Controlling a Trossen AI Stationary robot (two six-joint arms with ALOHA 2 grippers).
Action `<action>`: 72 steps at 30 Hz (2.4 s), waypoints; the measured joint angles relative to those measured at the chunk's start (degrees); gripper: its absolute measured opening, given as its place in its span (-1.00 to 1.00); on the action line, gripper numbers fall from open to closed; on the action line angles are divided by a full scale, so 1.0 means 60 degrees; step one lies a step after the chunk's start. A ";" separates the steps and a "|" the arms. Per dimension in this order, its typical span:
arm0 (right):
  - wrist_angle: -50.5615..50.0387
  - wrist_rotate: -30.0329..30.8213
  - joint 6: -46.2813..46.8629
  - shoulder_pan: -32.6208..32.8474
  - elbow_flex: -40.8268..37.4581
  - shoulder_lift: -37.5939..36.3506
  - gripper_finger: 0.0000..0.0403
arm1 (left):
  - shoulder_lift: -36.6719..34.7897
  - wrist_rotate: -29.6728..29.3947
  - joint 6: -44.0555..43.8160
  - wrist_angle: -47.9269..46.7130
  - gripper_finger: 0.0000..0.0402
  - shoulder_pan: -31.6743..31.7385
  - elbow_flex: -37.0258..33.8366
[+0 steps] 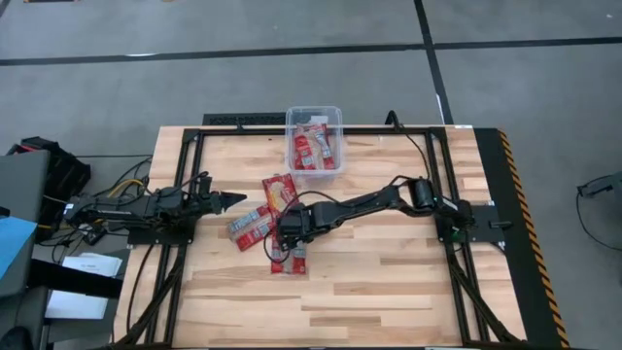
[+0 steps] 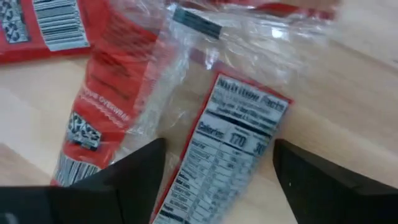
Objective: Sort popcorn bags into baskets
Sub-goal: Put the red popcorn bag into the transparent bin
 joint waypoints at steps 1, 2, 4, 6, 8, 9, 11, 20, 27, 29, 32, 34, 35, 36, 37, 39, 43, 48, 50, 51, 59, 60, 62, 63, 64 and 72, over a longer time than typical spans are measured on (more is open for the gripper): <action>-0.0034 0.0031 0.0083 0.0007 -0.0021 -0.0024 0.52 | 0.0004 -0.0003 -0.0002 0.0003 0.46 0.0000 0.0000; -0.0014 0.0057 0.0144 0.0016 -0.0021 -0.0015 0.47 | 0.0026 -0.0006 0.0028 0.0013 0.46 0.0000 0.0000; -0.0057 0.0017 0.0319 0.0045 -0.0028 -0.0013 0.33 | 0.0044 0.0001 0.0007 -0.0005 0.46 0.0000 0.0000; -0.0107 0.0041 0.0325 0.0040 -0.0028 -0.0013 0.15 | 0.0099 -0.0003 0.0014 0.0020 0.46 0.0000 0.0000; -0.0136 0.0013 0.0308 0.0036 -0.0032 -0.0009 -0.05 | 0.0127 0.0000 0.0035 -0.0004 0.46 0.0000 0.0000; -0.0105 -0.0004 0.0276 0.0036 -0.0032 -0.0009 -0.16 | 0.0135 0.0000 0.0032 -0.0004 0.46 0.0000 0.0000; -0.0010 -0.0051 0.0260 0.0039 0.0007 0.0009 -0.38 | 0.0146 0.0012 0.0035 -0.0004 0.46 0.0000 0.0000; -0.0189 -0.0185 -0.0714 0.0029 0.0573 0.0056 -0.95 | 0.0142 0.0004 0.0072 -0.0004 0.46 0.0000 0.0000; -0.1306 -0.0238 -0.1589 -0.0153 0.1710 0.0056 -0.97 | 0.0142 0.0003 0.0075 -0.0004 0.46 0.0000 0.0000; -0.1712 -0.0220 -0.1917 -0.0224 0.2217 0.0056 -0.96 | 0.0142 0.0000 0.0075 0.0000 0.46 0.0000 0.0000; -0.2602 -0.0181 -0.2546 -0.0338 0.3074 0.0056 -0.97 | 0.0142 -0.0004 0.0079 0.0000 0.46 0.0000 0.0000; -0.3043 -0.0085 -0.3022 -0.0383 0.3578 0.0053 -0.97 | 0.0142 -0.0008 0.0079 0.0000 0.46 0.0000 0.0000; -0.3224 -0.0089 -0.3276 -0.0395 0.3800 0.0048 -0.95 | 0.0142 -0.0008 0.0082 0.0000 0.46 0.0000 0.0000; -0.3476 -0.0086 -0.3453 -0.0397 0.3999 0.0039 -0.92 | 0.0142 -0.0008 0.0082 0.0000 0.46 0.0000 0.0000; -0.3762 -0.0075 -0.3487 -0.0401 0.4130 0.0031 -0.86 | 0.0142 -0.0008 0.0082 0.0000 0.46 0.0000 0.0000; -0.4215 -0.0070 -0.3482 -0.0326 0.4194 0.0020 -0.70 | 0.0142 0.0091 0.0059 -0.0006 0.46 0.0000 0.0000; -0.4832 0.0097 -0.3211 0.0114 0.4050 0.0049 -0.29 | 0.0248 0.1689 -0.0173 -0.0177 0.46 -0.0075 0.0000; -0.4574 0.0662 -0.2382 0.0686 0.3436 0.0096 0.23 | 0.1100 0.4014 -0.0501 -0.0379 0.46 -0.0870 0.0004; -0.4632 0.0739 -0.2212 0.0838 0.3452 0.0059 0.34 | 0.1615 0.4006 -0.0685 -0.0382 0.46 -0.1431 0.0004; -0.4591 0.0739 -0.2110 0.0921 0.3455 0.0056 0.36 | 0.1889 0.3908 -0.0741 -0.0383 0.46 -0.1726 0.0004; -0.4562 0.0969 -0.1024 0.1547 0.3451 0.0071 0.39 | 0.4510 0.1786 -0.1269 -0.0328 0.46 -0.3851 0.0954; -0.4557 0.0968 -0.0945 0.1603 0.3451 0.0071 0.39 | 0.4881 0.1510 -0.1221 -0.0317 0.46 -0.4036 0.1253; -0.4530 0.0968 -0.0792 0.1704 0.3451 0.0071 0.39 | 0.5706 0.0972 -0.1253 -0.0366 0.46 -0.4336 0.1803; -0.4534 0.0968 -0.0696 0.1733 0.3451 0.0071 0.39 | 0.6142 0.0670 -0.1381 -0.0394 0.46 -0.4437 0.2062; -0.4532 0.0968 -0.0635 0.1766 0.3451 0.0071 0.39 | 0.6611 0.0432 -0.1580 -0.0387 0.46 -0.4509 0.2286; -0.4202 0.0968 -0.0386 0.1759 0.3451 0.0012 0.39 | 0.9922 -0.0106 -0.3975 0.0271 0.46 -0.5009 0.3021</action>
